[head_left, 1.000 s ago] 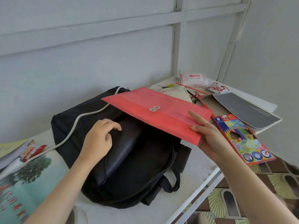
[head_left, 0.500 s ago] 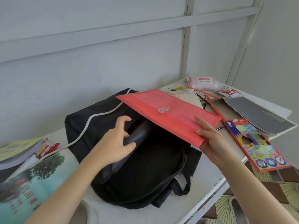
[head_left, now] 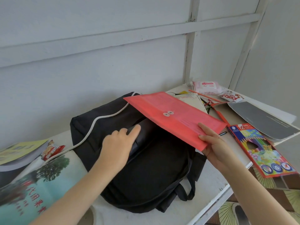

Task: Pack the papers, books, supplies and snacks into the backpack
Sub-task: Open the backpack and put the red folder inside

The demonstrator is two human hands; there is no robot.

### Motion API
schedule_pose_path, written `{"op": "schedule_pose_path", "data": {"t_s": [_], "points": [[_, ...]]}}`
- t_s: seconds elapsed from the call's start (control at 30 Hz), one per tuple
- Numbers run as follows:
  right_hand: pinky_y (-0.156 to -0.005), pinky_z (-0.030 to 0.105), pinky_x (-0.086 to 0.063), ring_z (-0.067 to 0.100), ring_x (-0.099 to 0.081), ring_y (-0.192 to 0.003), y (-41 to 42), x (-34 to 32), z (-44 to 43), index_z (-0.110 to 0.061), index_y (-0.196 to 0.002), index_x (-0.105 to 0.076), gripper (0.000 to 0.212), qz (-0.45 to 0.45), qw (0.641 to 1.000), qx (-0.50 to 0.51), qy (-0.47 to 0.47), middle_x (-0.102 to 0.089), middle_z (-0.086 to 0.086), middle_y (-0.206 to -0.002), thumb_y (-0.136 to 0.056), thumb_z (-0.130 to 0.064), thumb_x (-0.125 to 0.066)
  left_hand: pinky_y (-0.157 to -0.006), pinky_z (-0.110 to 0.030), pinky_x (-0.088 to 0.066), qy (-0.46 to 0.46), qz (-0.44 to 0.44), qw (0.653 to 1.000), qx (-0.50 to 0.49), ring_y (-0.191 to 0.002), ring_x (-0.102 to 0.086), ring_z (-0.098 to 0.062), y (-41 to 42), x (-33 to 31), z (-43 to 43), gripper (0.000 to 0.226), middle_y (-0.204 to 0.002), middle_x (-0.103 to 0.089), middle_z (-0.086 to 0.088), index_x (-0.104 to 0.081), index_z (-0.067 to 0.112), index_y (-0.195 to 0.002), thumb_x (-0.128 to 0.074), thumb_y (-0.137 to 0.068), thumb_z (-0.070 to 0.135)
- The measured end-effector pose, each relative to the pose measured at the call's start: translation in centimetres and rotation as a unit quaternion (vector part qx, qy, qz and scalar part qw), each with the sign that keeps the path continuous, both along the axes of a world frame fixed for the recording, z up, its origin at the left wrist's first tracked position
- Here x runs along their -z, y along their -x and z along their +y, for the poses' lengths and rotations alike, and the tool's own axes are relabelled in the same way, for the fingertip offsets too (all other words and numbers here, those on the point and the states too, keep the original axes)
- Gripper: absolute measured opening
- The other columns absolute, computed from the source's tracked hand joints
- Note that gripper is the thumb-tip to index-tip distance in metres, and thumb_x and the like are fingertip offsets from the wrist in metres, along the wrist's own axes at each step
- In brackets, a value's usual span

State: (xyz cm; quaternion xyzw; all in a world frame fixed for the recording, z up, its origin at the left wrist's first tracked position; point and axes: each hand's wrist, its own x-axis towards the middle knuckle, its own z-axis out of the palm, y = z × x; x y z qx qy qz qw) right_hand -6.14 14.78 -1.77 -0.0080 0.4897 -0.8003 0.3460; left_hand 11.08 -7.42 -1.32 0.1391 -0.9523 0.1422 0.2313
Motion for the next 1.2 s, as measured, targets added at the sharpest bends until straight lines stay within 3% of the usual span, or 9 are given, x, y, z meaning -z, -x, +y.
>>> {"op": "schedule_pose_path", "data": {"t_s": [0.1, 0.17, 0.27, 0.4, 0.5, 0.83, 1.07, 1.17, 1.2], "points": [[-0.051, 0.019, -0.054, 0.016, -0.063, -0.082, -0.1, -0.1, 0.0, -0.016, -0.129, -0.055, 0.044, 0.001, 1.0, 0.001, -0.009, -0.056, -0.001, -0.115, -0.092, 0.006, -0.043, -0.047, -0.038, -0.051, 0.026, -0.062, 0.997, -0.024, -0.065, -0.064, -0.038, -0.4, 1.5, 1.3, 0.073, -0.092, -0.065, -0.028, -0.037, 0.017, -0.129, -0.073, -0.072, 0.044], [-0.05, 0.019, -0.054, 0.016, -0.062, -0.082, -0.1, -0.2, 0.0, -0.015, -0.129, -0.055, 0.044, -0.002, 1.0, 0.005, -0.01, -0.056, -0.001, -0.112, -0.092, 0.006, -0.043, -0.072, -0.046, -0.054, 0.029, -0.142, 0.988, -0.053, -0.095, -0.062, -0.044, -0.1, 1.2, 2.3, 0.087, -0.119, -0.055, -0.034, -0.015, 0.022, -0.141, -0.058, -0.076, 0.061], [-0.049, 0.019, -0.053, 0.016, -0.061, -0.081, -0.4, -0.5, -0.2, -0.014, -0.129, -0.055, 0.044, -0.005, 1.0, 0.009, -0.012, -0.056, -0.001, -0.111, -0.092, 0.007, -0.043, -0.09, -0.038, -0.046, -0.029, -0.252, 0.964, -0.082, -0.119, -0.05, -0.036, 0.8, 0.4, 1.8, 0.09, -0.145, -0.029, -0.027, 0.022, 0.032, -0.143, -0.047, -0.089, 0.055], [-0.049, 0.019, -0.053, 0.012, -0.066, -0.07, -0.7, -1.1, -0.3, -0.012, -0.131, -0.053, 0.045, 0.011, 1.0, 0.008, -0.015, -0.056, 0.003, -0.119, -0.092, 0.008, -0.043, -0.064, -0.025, -0.051, -0.065, -0.228, 0.971, -0.017, -0.064, -0.055, -0.011, 1.2, -0.8, 0.9, 0.09, -0.106, -0.062, -0.011, 0.025, 0.032, -0.142, -0.05, -0.093, 0.025], [-0.049, 0.019, -0.054, 0.008, -0.066, -0.06, -1.0, -1.9, -0.3, -0.011, -0.136, -0.047, 0.048, 0.035, 0.999, 0.005, -0.016, -0.053, 0.009, -0.128, -0.093, 0.009, -0.041, -0.059, -0.026, -0.048, -0.105, -0.227, 0.968, 0.008, -0.056, -0.047, -0.009, 1.0, -1.3, 0.9, 0.084, -0.064, -0.047, 0.001, 0.017, 0.034, -0.145, -0.043, -0.091, 0.009], [-0.058, 0.024, -0.058, 0.004, -0.06, -0.058, -3.3, -5.2, 1.3, -0.014, -0.137, -0.046, 0.051, 0.125, 0.988, 0.087, -0.021, -0.054, -0.003, -0.118, -0.093, 0.009, -0.042, -0.055, -0.025, -0.044, -0.165, -0.205, 0.964, 0.044, -0.046, -0.045, -0.008, 0.3, -3.0, -0.3, 0.068, -0.049, -0.042, 0.005, -0.029, 0.052, -0.137, -0.049, -0.088, 0.01], [-0.056, 0.022, -0.056, 0.001, -0.063, -0.068, -6.5, -6.1, 4.1, -0.022, -0.139, -0.043, 0.056, 0.219, 0.961, 0.144, -0.085, -0.054, -0.015, -0.116, -0.092, 0.008, -0.045, -0.047, -0.019, -0.036, -0.172, -0.193, 0.965, 0.039, -0.042, -0.042, -0.01, 0.6, -2.8, -0.3, 0.069, -0.045, -0.041, 0.004, -0.033, 0.048, -0.137, -0.047, -0.085, 0.006], [-0.062, 0.033, -0.06, 0.01, -0.046, -0.077, -8.3, -6.0, 5.3, -0.024, -0.141, -0.041, 0.056, 0.263, 0.944, 0.146, -0.135, -0.053, -0.003, -0.12, -0.093, 0.005, -0.045, -0.049, -0.021, -0.038, -0.173, -0.19, 0.966, 0.036, -0.042, -0.041, -0.01, 0.6, -2.7, 0.0, 0.069, -0.044, -0.039, 0.005, -0.034, 0.045, -0.138, -0.047, -0.084, 0.005], [-0.069, 0.046, -0.058, 0.043, -0.041, -0.111, -8.8, -5.9, 5.6, -0.024, -0.141, -0.04, 0.056, 0.275, 0.937, 0.147, -0.158, -0.052, 0.009, -0.12, -0.094, 0.005, -0.045, -0.049, -0.02, -0.038, -0.177, -0.187, 0.966, 0.036, -0.041, -0.041, -0.01, 0.6, -2.7, 0.1, 0.068, -0.043, -0.039, 0.004, -0.035, 0.045, -0.138, -0.047, -0.084, 0.005]]}}
